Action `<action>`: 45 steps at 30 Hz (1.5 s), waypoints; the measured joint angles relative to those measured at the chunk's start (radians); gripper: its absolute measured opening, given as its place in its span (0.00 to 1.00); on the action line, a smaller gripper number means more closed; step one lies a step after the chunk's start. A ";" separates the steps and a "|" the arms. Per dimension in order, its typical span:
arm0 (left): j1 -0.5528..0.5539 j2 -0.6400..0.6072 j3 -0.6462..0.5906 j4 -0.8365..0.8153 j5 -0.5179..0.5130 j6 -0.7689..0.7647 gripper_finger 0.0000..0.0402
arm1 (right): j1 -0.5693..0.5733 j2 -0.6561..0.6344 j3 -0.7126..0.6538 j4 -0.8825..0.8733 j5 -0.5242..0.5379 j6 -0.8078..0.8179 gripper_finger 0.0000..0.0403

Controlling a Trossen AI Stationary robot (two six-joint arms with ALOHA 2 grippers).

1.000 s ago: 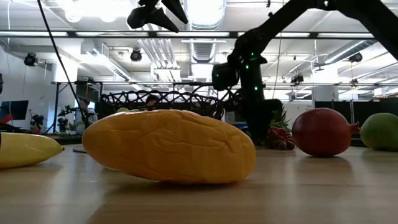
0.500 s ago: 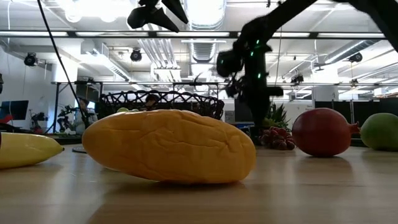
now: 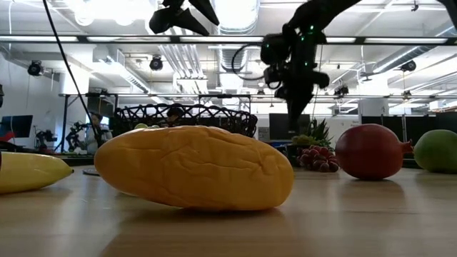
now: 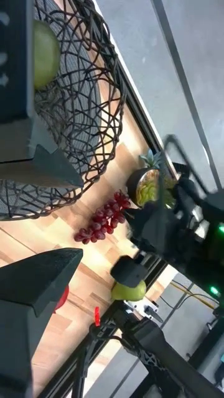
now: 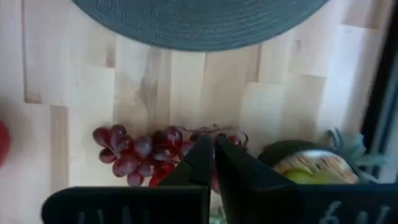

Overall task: Build produce basket
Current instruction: Put the red grapes into the black wire basket

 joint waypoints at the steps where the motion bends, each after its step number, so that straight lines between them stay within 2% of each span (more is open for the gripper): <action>1: 0.000 0.000 0.000 -0.001 0.000 0.000 0.38 | 0.000 0.017 -0.003 0.001 0.000 -0.018 0.04; 7: 0.000 0.000 0.000 0.006 0.000 0.000 0.38 | 0.000 0.108 -0.004 0.027 0.010 -0.183 0.19; 14: 0.000 0.000 -0.002 0.012 0.000 0.000 0.38 | -0.022 0.130 -0.005 0.106 0.033 -0.307 0.40; 19: 0.000 0.000 -0.003 0.012 0.000 0.000 0.38 | -0.046 0.130 -0.012 0.102 0.037 -0.417 0.44; 27: 0.000 0.000 -0.013 0.012 0.000 0.000 0.38 | -0.063 0.130 -0.090 0.156 0.042 -0.453 0.37; 31: 0.000 0.000 -0.017 0.012 0.000 -0.001 0.38 | -0.057 0.132 -0.133 0.218 0.077 -0.440 0.32; 35: 0.000 0.000 -0.017 0.013 0.000 -0.001 0.38 | -0.057 0.134 -0.161 0.240 0.084 -0.439 0.23; 41: 0.000 0.000 -0.017 0.013 0.000 -0.001 0.38 | -0.058 0.139 -0.164 0.243 0.098 -0.398 0.05; 45: 0.000 0.000 -0.017 0.013 0.000 -0.002 0.38 | -0.056 0.139 -0.152 0.241 0.114 -0.308 0.03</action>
